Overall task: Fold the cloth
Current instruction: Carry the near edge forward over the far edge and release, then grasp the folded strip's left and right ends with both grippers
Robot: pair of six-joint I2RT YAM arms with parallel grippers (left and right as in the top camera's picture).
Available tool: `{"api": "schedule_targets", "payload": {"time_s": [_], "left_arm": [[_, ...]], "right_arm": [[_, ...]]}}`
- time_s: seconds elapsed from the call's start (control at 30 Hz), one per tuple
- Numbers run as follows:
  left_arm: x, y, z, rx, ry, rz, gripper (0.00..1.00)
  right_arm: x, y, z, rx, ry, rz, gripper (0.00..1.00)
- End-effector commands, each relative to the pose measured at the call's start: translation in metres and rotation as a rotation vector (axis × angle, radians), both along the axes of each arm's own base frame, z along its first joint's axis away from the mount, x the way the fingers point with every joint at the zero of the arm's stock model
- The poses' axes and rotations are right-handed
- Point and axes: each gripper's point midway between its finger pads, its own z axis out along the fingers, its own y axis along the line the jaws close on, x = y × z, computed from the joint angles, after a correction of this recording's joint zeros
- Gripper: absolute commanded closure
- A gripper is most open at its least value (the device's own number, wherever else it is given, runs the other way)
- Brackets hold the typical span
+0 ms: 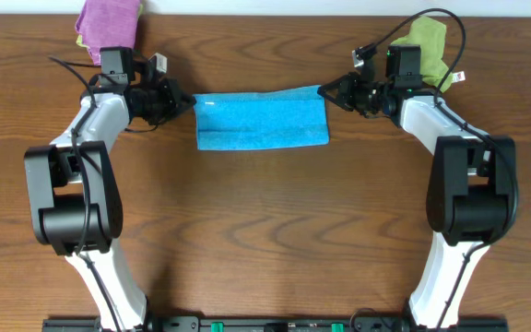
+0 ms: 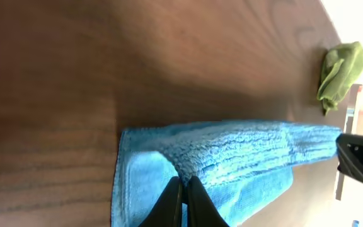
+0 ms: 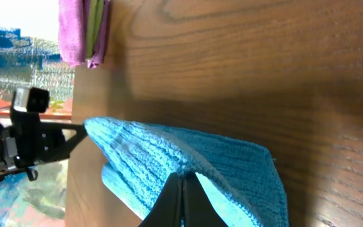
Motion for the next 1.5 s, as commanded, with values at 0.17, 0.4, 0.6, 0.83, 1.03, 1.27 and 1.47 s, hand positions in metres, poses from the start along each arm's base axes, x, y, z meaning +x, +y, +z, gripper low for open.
{"api": "schedule_targets", "payload": {"time_s": [0.17,0.4,0.6,0.83,1.03,1.27,1.47], "left_arm": [[-0.034,-0.005,-0.014,0.020,0.122,-0.091,0.94],[-0.039,-0.004,-0.016,0.027,0.138,-0.097,0.94],[-0.039,-0.002,-0.015,0.027,0.143,-0.091,0.48],[-0.041,0.000,0.004,0.039,0.145,-0.129,0.40],[-0.020,0.002,0.077,0.199,-0.070,-0.170,0.94],[-0.022,0.005,0.046,0.686,-0.032,-0.170,0.94],[-0.029,-0.018,-0.013,0.694,0.064,-0.238,0.94]], "right_arm": [[-0.020,0.006,-0.013,0.020,0.115,0.047,0.99],[-0.029,0.002,-0.022,-0.010,0.160,0.052,0.99],[-0.030,0.001,-0.022,-0.016,0.146,0.062,0.44],[-0.024,-0.012,0.000,-0.001,0.087,0.054,0.25],[-0.017,-0.023,0.057,-0.048,-0.055,0.018,0.99],[-0.017,-0.016,0.039,-0.396,-0.089,-0.049,0.99],[-0.035,-0.020,0.007,-0.486,-0.011,0.013,0.99]]}}
